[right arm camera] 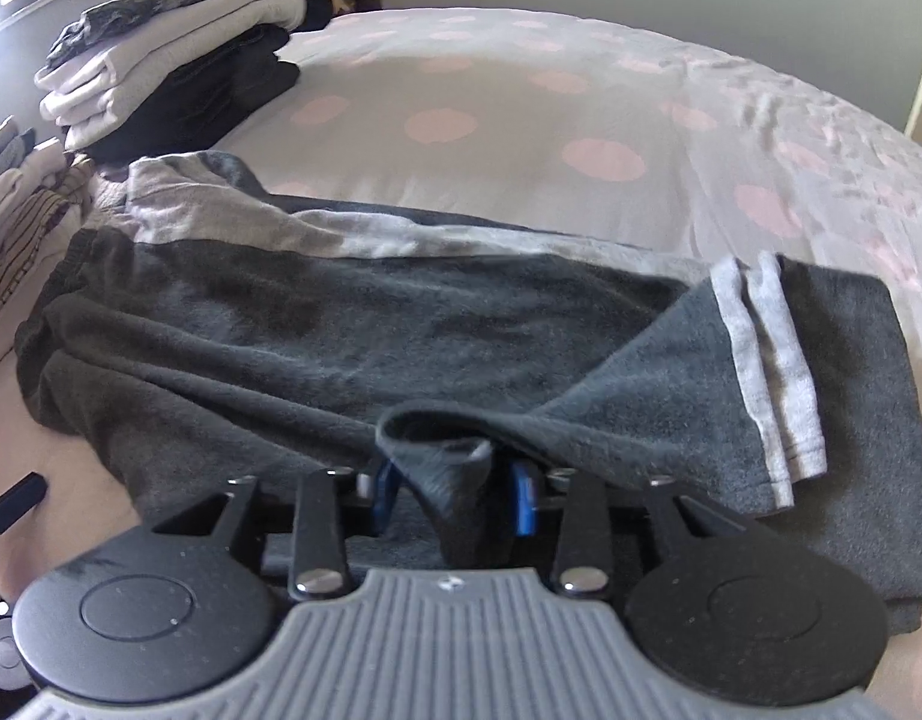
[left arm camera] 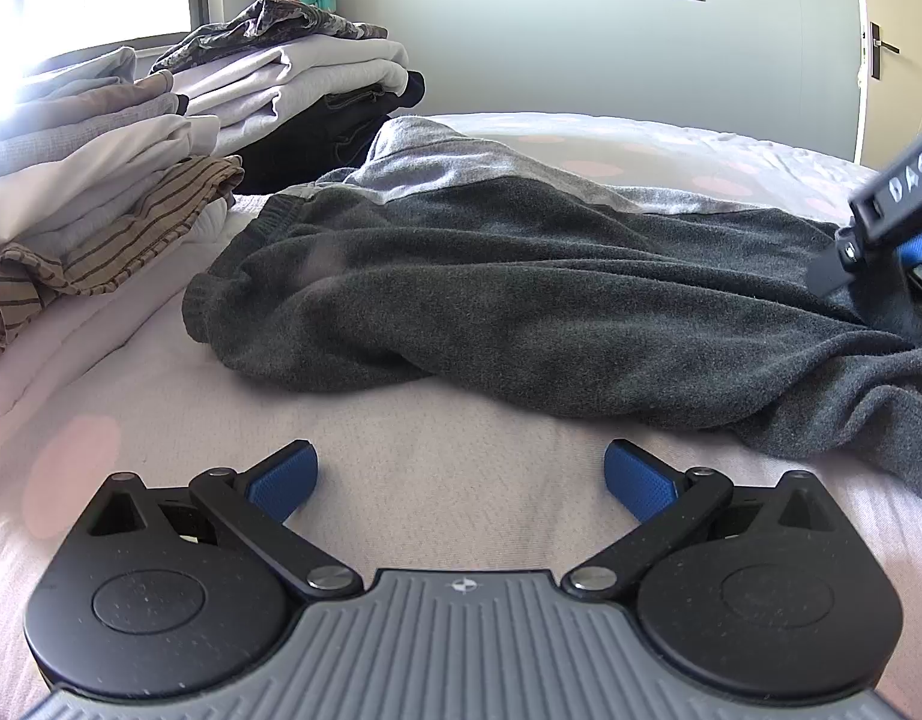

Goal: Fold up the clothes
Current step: 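Fold the leg end over the sweatpants with the right tool and release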

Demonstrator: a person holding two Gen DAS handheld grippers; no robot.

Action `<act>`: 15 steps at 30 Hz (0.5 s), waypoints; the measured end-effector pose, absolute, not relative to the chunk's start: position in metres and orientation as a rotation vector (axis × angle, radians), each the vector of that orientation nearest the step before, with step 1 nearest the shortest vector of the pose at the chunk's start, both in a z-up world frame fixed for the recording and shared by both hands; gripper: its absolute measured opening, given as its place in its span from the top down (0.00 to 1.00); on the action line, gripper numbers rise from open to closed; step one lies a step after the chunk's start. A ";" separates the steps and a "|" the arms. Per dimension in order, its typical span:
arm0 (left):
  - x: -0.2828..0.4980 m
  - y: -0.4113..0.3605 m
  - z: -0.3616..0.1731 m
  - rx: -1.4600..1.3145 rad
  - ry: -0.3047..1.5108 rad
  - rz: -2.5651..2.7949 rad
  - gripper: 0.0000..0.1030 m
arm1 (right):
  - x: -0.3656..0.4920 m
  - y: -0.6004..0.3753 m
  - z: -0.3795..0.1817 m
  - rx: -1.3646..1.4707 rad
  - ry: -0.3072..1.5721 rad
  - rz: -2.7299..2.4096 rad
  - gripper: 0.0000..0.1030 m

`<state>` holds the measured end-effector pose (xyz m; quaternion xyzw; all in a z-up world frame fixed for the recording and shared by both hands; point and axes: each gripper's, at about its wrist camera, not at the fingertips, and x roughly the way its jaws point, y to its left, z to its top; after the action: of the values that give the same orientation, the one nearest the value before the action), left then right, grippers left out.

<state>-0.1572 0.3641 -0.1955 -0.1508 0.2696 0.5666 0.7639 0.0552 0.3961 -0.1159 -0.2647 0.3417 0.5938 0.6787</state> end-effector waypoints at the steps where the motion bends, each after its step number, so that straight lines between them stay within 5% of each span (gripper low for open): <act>1: -0.157 0.364 -0.195 -0.328 0.586 1.231 0.00 | 0.050 0.395 -0.112 -0.605 0.754 1.350 0.41; 15: -0.158 0.365 -0.194 -0.332 0.588 1.230 0.00 | 0.042 0.361 -0.086 -0.568 0.723 1.322 0.35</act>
<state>-0.1578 0.3649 -0.1943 -0.1529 0.2707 0.5657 0.7638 0.0424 0.3612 -0.0857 -0.2541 0.3239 0.5918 0.6931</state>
